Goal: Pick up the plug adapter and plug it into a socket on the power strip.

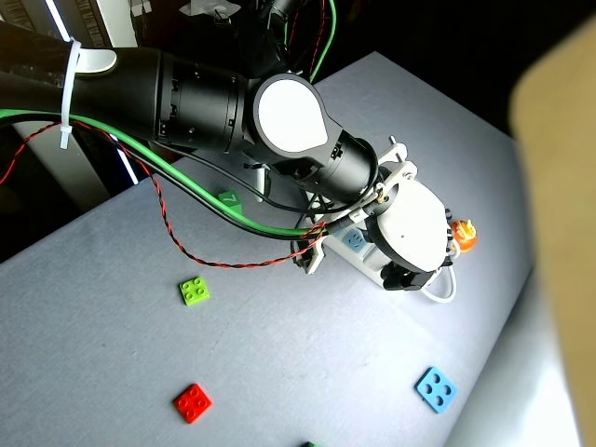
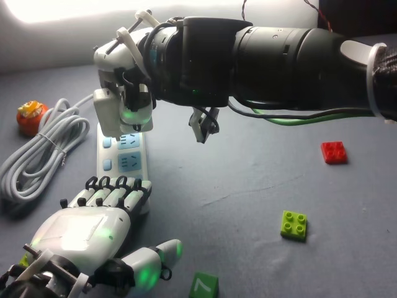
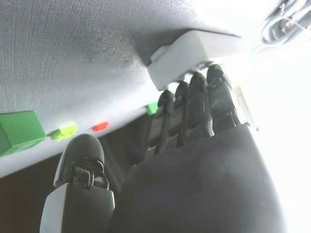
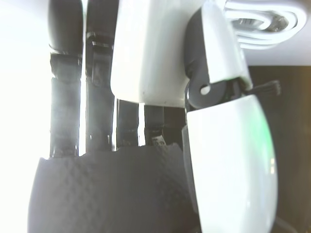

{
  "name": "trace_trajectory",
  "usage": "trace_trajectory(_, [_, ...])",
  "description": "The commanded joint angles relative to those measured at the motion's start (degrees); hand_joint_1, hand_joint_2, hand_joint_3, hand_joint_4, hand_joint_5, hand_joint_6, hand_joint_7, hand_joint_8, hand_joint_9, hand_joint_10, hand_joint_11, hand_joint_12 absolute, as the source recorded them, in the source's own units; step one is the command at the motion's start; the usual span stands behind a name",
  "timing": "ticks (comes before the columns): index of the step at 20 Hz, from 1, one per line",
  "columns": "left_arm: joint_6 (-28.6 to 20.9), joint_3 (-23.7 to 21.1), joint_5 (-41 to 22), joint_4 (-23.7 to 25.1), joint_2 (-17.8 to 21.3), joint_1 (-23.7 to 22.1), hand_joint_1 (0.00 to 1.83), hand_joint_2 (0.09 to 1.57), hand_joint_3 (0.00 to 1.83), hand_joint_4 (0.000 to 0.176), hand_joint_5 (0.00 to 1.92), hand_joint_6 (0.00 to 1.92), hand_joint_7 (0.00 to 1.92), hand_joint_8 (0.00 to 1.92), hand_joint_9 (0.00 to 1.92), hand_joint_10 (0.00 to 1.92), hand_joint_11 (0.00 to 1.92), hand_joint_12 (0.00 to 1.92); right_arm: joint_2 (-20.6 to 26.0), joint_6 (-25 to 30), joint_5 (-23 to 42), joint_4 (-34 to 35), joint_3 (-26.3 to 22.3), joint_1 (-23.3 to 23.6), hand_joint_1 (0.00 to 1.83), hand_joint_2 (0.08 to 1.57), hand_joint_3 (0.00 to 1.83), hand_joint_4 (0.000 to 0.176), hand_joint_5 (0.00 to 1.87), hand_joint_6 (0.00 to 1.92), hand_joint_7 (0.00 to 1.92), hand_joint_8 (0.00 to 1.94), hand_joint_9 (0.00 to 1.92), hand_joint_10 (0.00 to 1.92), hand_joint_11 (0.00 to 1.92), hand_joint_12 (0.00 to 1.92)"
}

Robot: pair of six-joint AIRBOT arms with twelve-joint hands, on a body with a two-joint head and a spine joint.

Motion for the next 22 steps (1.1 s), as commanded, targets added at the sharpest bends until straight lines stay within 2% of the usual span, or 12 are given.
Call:
trace_trajectory(1, [-0.4,0.4,-1.9,1.6,0.2,-0.1,0.07,1.28,0.00,0.000,0.12,0.01,0.07,0.01,0.04,0.01,0.03,0.02,0.3,1.9,3.3,-5.0,0.0,0.5,1.23,1.10,0.00,0.000,0.94,1.07,1.12,0.75,1.28,0.01,0.90,0.89])
trace_trajectory(4, [-0.4,0.4,-1.9,1.6,0.2,-0.1,0.01,1.29,0.00,0.000,0.07,0.00,0.03,0.00,0.01,0.00,0.00,0.00,0.4,2.0,3.2,-5.2,0.1,0.3,1.23,1.10,0.00,0.000,0.94,1.07,1.11,0.76,1.29,0.00,0.91,0.88])
trace_trajectory(6, [-0.4,0.4,-1.9,1.6,0.2,-0.1,0.08,1.29,0.00,0.000,0.09,0.00,0.04,0.00,0.01,0.00,0.00,0.00,0.4,2.2,2.7,-5.2,0.0,0.0,1.23,1.10,0.00,0.000,0.93,1.09,1.09,0.78,1.28,0.00,0.90,0.88])
trace_trajectory(10, [-0.4,0.5,-1.9,1.6,0.2,-0.1,0.01,1.29,0.00,0.000,0.07,0.00,0.02,0.00,0.00,0.00,0.00,0.00,0.4,2.7,2.3,-5.2,0.0,-0.5,1.22,1.11,0.00,0.000,0.92,1.10,1.07,0.83,1.26,0.00,0.89,0.87])
trace_trajectory(12, [-0.4,0.6,-1.9,1.6,0.2,-0.2,0.03,1.29,0.00,0.000,0.07,0.00,0.02,0.00,0.00,0.00,0.00,0.00,0.4,2.7,2.3,-5.2,0.0,-0.7,1.23,1.10,0.00,0.000,0.95,1.06,1.12,0.75,1.28,0.01,0.91,0.87])
trace_trajectory(22, [-0.4,0.6,-1.9,1.6,0.2,-0.2,0.02,1.29,0.00,0.000,0.08,0.01,0.03,0.00,0.00,0.00,0.00,0.00,0.9,2.1,2.0,-5.2,-1.5,-1.5,1.22,1.11,0.00,0.000,0.91,1.12,1.08,0.80,1.26,0.00,0.90,0.88])
